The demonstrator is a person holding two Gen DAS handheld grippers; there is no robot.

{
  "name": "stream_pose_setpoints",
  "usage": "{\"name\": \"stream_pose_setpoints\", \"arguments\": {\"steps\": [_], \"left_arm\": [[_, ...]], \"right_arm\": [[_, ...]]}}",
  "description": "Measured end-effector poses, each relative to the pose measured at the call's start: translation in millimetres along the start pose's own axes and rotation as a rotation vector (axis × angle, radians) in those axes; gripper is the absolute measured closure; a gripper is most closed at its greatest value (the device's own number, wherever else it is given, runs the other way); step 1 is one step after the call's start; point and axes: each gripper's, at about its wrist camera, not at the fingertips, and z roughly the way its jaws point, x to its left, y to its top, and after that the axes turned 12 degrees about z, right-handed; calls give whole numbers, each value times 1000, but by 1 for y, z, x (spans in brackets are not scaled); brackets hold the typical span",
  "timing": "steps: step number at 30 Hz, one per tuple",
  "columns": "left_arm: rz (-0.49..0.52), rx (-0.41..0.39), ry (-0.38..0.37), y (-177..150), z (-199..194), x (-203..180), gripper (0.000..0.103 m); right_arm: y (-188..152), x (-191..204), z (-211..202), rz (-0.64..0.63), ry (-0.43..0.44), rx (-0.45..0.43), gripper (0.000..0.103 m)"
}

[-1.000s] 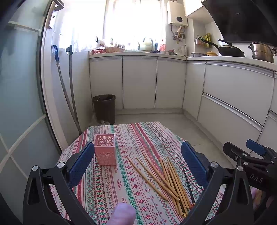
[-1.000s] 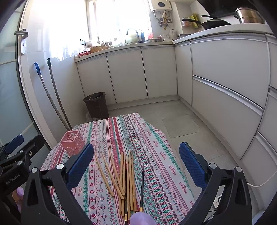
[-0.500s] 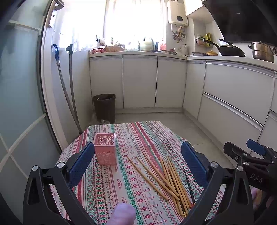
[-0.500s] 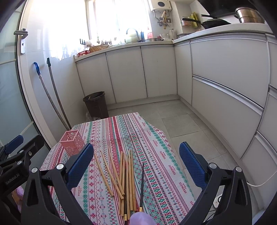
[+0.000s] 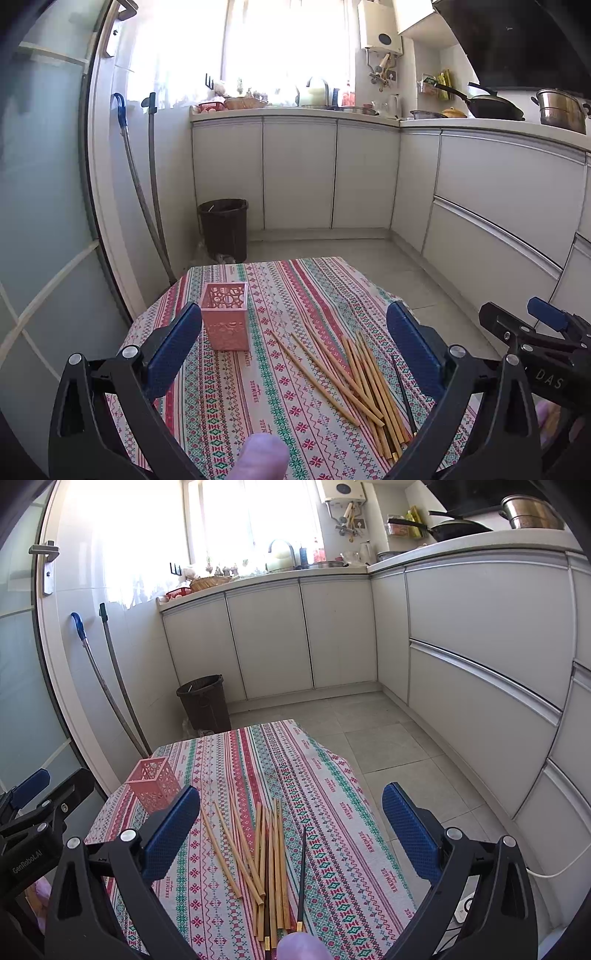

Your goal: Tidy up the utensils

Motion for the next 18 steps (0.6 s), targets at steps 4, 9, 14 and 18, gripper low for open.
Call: {"name": "stream_pose_setpoints", "arguments": {"steps": [4,9,14,18], "left_arm": [[1,1,1,-1,0,0,7],[0,1,1,-2,0,1,7],[0,6,1,-2,1,0,7],[2,15,2,-2,4,0,7]], "right_arm": [[0,1,0,-1,-1,-3,7],[0,0,1,1,-3,-2,7],[-1,0,0,0,-4,1,7],[-1,0,0,-1,-5,3,7]]}}
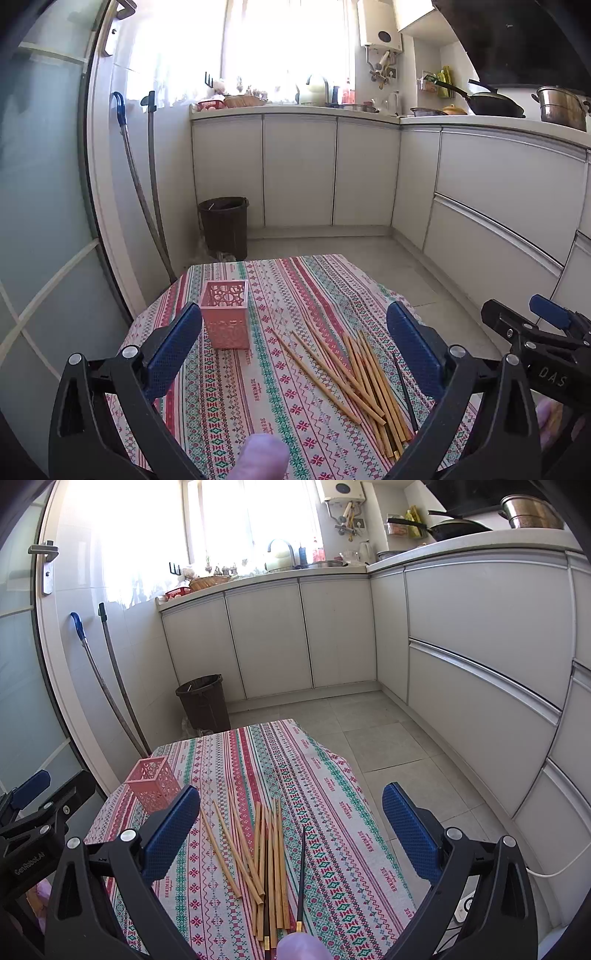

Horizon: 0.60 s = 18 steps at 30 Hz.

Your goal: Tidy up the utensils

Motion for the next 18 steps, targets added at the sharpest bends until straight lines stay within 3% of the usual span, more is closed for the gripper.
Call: {"name": "stream_pose_setpoints", "arguments": {"steps": [18], "left_arm": [[-7,10,2,2,0,0,7]], "right_arm": [[2,0,-1,2,-4,7,7]]}}
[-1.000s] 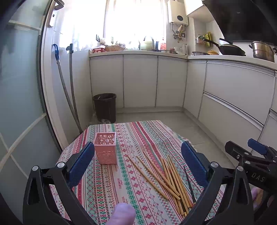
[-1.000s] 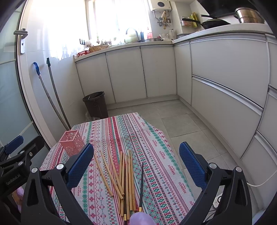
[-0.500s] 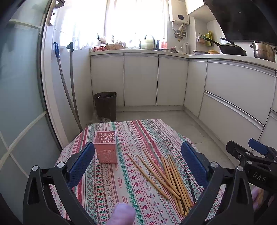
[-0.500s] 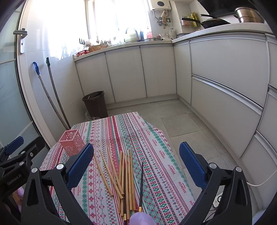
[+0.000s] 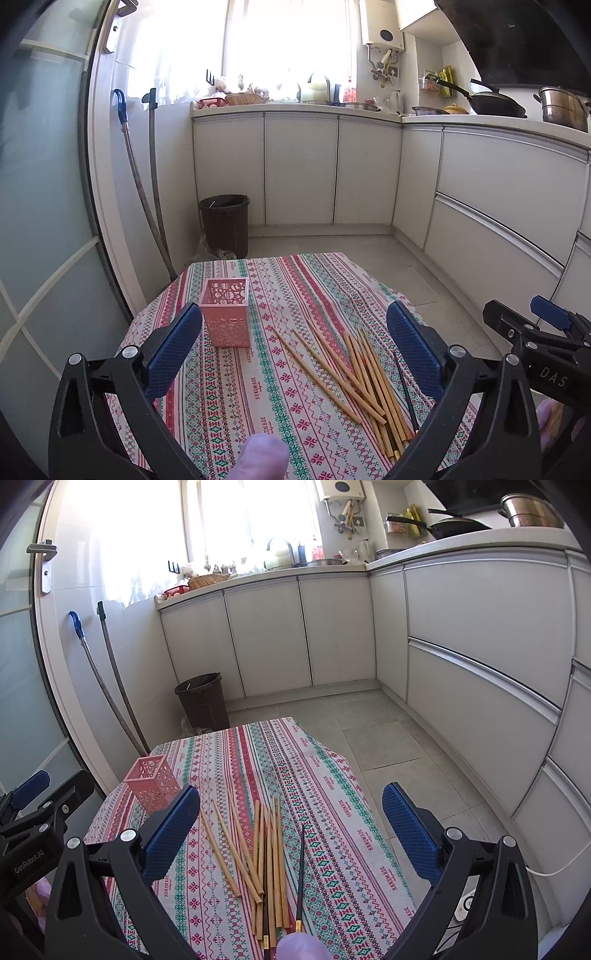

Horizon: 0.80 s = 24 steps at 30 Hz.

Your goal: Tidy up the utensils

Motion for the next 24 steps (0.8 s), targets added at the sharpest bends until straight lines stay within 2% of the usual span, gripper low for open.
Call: {"name": "stream_pose_setpoints", "arguments": {"steps": [13,15,18,20,22,24], "left_arm": [[-1,4,4,-1,1,2,7],[-7,25,19,-1,5,4,7],[-22,120,52,-6,22,10,7],[-34,235,50,-15,42,14,7],[-57,336,3,-24,59,17,7],[-52,470,-88,-37,81,13,7]], "right_arm": [[3,-3,3,14,-7,1,7],[3,-6,6,28,-15,12,7],[5,-11,13,65,-47,52,7],[7,-16,21,108,-71,95,7],[12,-21,29,157,-90,131,7],[23,-30,40,239,-92,176,7]]}}
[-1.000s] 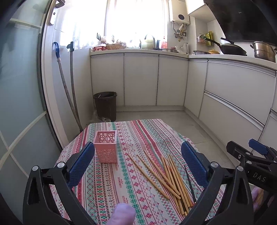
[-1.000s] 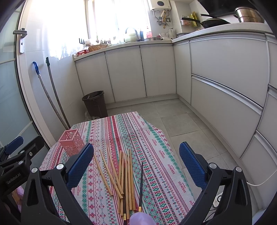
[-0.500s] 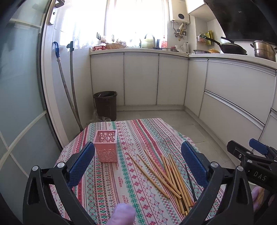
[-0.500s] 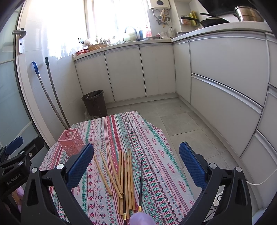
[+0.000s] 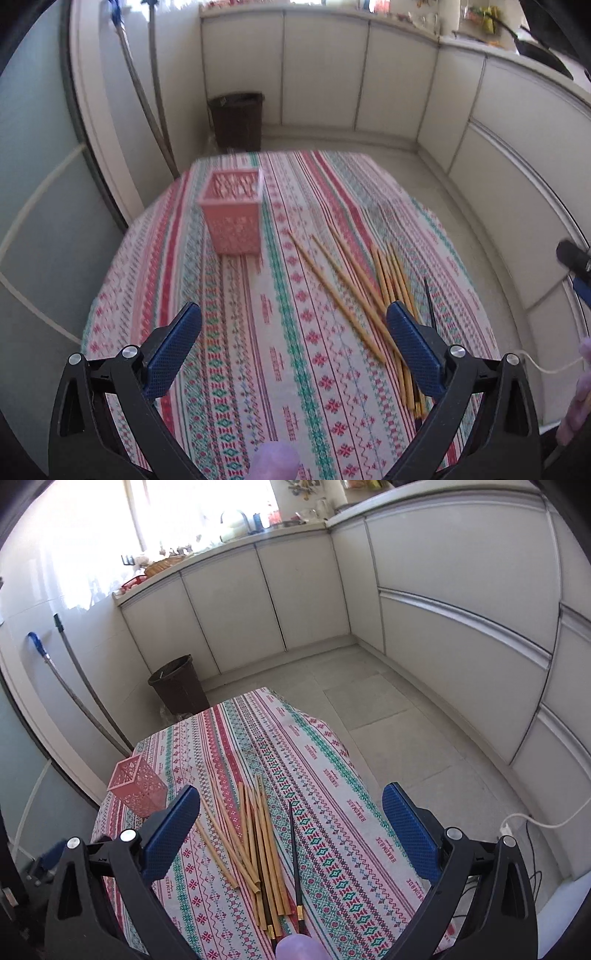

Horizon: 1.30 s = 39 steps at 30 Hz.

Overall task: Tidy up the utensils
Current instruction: 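Lower the left tool to a single wooden chopstick and close on it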

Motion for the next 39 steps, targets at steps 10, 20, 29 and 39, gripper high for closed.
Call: {"name": "stream_pose_setpoints", "arguments": {"steps": [10,20,29,39], "left_arm": [[-58,146,-281,19,48,-21,10],[-317,307,-43,58,147,3,64],[-354,318,151,63,191,-6,68],[-134,302,50,50,181,-22,97]], "right_arm": [[59,-17,92,461,347,470,7],[35,-46,152,586,342,649,7],[59,-33,131,259,157,407,7],[51,-1,142,24,72,353,10]]}}
